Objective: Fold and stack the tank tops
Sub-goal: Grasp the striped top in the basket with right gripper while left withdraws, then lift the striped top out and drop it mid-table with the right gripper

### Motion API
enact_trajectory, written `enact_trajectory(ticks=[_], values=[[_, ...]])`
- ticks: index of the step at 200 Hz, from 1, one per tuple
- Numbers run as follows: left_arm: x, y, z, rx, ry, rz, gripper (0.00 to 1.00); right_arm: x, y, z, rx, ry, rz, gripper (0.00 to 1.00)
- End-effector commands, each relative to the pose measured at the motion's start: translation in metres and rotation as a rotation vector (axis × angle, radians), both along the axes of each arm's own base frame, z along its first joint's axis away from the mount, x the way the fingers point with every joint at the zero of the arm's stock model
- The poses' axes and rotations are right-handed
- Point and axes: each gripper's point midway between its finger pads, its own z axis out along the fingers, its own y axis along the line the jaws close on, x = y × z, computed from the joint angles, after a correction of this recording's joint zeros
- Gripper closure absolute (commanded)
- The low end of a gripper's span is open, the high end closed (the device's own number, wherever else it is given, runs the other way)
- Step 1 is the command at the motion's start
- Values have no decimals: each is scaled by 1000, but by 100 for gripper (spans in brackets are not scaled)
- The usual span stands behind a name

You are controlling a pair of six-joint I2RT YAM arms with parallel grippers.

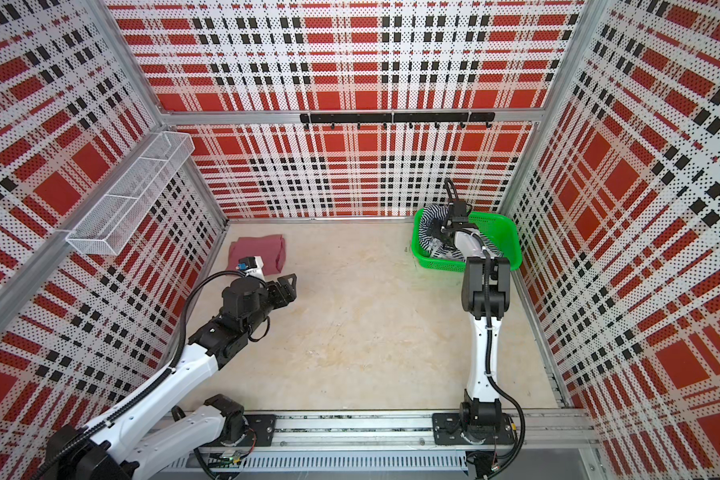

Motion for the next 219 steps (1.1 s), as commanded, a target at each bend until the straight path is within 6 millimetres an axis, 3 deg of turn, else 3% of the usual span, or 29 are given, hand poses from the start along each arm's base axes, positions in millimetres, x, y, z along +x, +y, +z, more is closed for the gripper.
enact_trajectory(ticks=[1,13,39,51,84,121,144,164,176,219], values=[[5,-3,9,-19,-25,-18,22,16,2,-11,83,-37,-42,19],[5,-6,9,-26,-27,-31,22,20,4,-5,128,-82,-38,31],[5,-6,8,-26,-26,-31,22,19,5,33,133,-156,-4,83],[5,-5,8,-23,-29,-29,22,15,2,59,104,-194,1,100],[4,-3,9,-18,-33,-22,22,-7,1,141,42,-298,46,100],[6,-5,9,-20,-32,-28,22,-47,14,234,31,-430,109,100],[6,-6,9,-22,-34,-33,23,-76,33,279,3,-493,167,100],[5,-5,9,-23,-34,-30,23,-100,50,305,-25,-518,215,100],[4,-5,9,-27,-36,-30,23,-116,67,320,-13,-536,264,100],[2,-5,17,-41,-57,-34,24,-186,167,385,3,-650,560,100]])
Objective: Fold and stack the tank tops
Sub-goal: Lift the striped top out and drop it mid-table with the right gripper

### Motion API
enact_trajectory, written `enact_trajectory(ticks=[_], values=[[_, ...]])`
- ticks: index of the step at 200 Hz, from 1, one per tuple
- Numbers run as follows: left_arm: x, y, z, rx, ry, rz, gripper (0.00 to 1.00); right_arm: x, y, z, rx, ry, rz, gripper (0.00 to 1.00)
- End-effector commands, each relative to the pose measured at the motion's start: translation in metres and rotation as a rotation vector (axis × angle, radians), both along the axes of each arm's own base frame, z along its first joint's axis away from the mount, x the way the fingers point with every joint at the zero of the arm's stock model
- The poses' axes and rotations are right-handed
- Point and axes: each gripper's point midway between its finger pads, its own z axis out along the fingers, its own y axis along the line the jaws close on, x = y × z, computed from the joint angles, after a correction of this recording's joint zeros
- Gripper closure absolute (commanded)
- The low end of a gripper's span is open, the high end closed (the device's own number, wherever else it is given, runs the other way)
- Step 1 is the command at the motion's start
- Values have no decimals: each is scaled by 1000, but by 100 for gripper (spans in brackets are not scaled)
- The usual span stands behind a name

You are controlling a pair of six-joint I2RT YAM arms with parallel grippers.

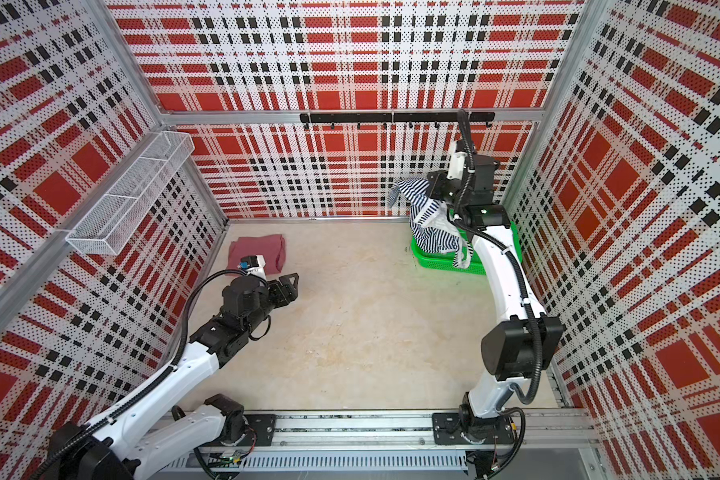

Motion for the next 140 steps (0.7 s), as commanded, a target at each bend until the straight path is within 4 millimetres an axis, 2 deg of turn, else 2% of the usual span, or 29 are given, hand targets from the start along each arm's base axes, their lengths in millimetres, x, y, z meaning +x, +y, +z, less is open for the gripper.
enact_trajectory(ticks=[1,43,63,78,89,110,125,140], values=[[1,1,14,-20,-46,-1,24,-46,48,34,-47,-65,170,100],[-1,-1,11,-43,-37,-3,25,-100,113,53,61,-67,496,100],[-1,0,9,-42,-32,0,25,-119,131,56,84,-70,602,100],[-1,0,7,-44,-30,1,25,-119,132,47,99,-47,604,100],[0,0,6,-48,-27,2,25,-107,128,28,87,-2,556,100],[1,-2,-1,-52,-9,-2,25,-83,127,-32,90,148,497,100],[3,-2,-5,-50,5,-5,25,-64,120,-89,48,256,431,84],[4,-2,-10,-45,21,-5,26,-37,91,-153,-62,399,251,66]])
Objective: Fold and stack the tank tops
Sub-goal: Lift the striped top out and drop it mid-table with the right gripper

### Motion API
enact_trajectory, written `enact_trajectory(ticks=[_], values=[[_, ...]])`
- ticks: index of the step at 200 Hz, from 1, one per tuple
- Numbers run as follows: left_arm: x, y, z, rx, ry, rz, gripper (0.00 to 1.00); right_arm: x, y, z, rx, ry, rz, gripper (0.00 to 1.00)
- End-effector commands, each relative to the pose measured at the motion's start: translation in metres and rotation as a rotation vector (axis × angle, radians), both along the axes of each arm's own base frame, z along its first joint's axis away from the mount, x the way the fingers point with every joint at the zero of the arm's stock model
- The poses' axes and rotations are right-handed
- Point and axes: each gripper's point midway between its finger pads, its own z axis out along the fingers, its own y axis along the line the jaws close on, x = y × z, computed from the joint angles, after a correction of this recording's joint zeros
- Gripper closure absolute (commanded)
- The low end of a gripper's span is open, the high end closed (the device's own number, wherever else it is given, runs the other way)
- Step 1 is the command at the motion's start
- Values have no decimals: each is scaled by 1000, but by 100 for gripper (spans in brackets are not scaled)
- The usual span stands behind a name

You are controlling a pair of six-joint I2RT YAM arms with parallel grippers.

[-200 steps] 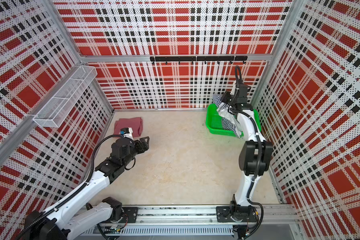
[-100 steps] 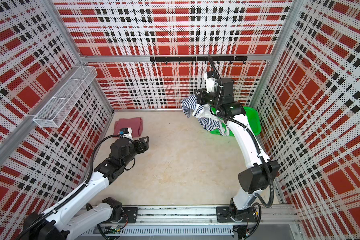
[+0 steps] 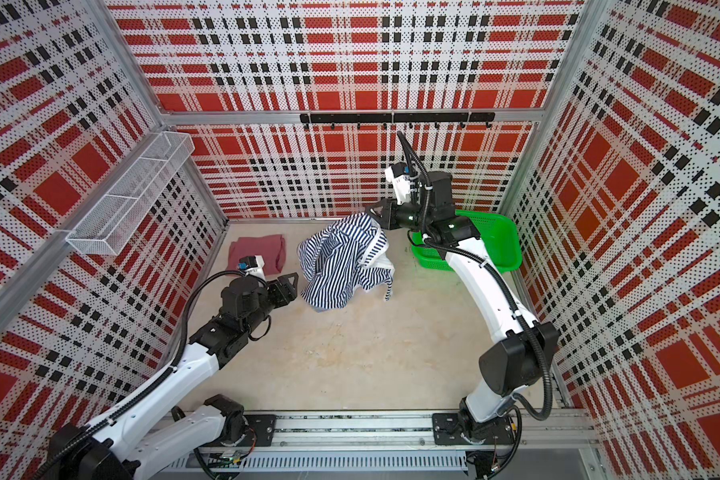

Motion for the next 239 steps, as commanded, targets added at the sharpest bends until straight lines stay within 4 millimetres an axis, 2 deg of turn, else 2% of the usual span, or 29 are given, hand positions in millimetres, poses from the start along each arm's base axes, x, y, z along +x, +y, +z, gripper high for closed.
enact_trajectory(ticks=[1,15,24,33,82,116,163,188,212,239], values=[[2,-1,-8,-8,17,-5,26,40,-35,-97,-194,176,-194,65],[2,0,-17,2,55,-4,26,51,-67,-136,-366,220,-341,51],[1,0,-24,9,89,0,26,47,-75,-149,-405,239,-368,44],[-1,0,-34,17,125,-1,27,41,-77,-154,-400,239,-367,41],[-15,-8,-86,33,333,-30,32,-5,-87,-199,-442,340,-330,38],[-14,-9,-124,46,428,-18,36,-15,-88,-211,-443,360,-317,38],[1,-4,-155,40,484,24,43,-11,-82,-211,-415,352,-305,38],[8,-4,-166,57,503,46,51,-13,-84,-217,-421,359,-308,38],[15,-8,-175,92,522,41,52,-19,-84,-222,-426,371,-307,38],[22,-15,-184,119,543,26,51,-35,-78,-232,-480,374,-276,37]])
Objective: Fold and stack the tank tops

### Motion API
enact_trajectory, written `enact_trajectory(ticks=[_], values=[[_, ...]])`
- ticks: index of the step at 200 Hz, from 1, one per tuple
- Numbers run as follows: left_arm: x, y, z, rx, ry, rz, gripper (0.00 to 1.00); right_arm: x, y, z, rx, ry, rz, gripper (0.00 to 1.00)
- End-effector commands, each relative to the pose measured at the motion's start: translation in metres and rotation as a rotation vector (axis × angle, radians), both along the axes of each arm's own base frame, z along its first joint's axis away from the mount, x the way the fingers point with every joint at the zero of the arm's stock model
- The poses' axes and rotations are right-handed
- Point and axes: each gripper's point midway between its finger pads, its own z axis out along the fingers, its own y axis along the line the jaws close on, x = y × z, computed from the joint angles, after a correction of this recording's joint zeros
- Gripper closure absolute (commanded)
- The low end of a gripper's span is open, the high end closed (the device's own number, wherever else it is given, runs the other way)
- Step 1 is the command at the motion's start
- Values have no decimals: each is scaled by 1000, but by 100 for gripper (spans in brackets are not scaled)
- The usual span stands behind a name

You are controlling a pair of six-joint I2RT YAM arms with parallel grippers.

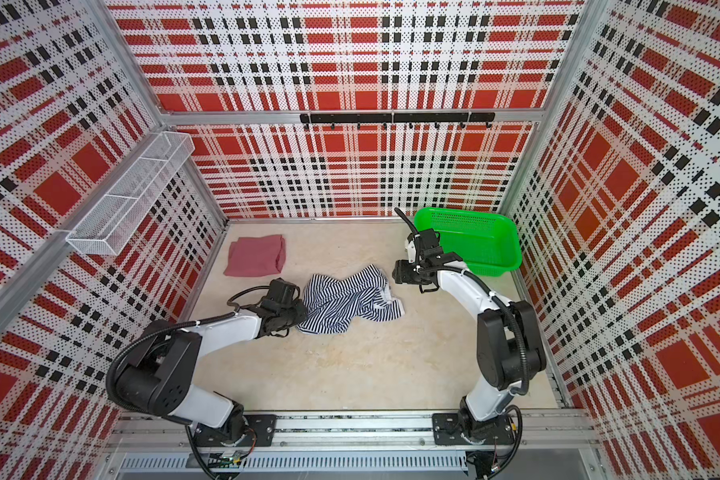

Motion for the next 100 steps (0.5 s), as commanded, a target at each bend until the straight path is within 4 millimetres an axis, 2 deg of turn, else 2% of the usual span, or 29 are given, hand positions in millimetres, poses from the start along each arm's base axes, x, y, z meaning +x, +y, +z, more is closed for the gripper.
enact_trajectory(ticks=[1,34,53,67,86,100], values=[[17,-8,3,13,-30,-18,51,-12,8,5,-28,-27,43,37],[24,-13,-11,41,-2,-33,50,-32,22,-13,-69,0,104,36],[26,-17,-18,46,14,-46,56,-36,27,-17,-76,1,115,36],[27,-17,-21,52,21,-51,68,-35,28,-15,-70,-5,112,36],[29,-18,-17,56,13,-54,91,-36,32,-12,-55,-10,118,36],[32,-17,-11,66,1,-58,99,-39,39,-15,-44,-5,129,36]])
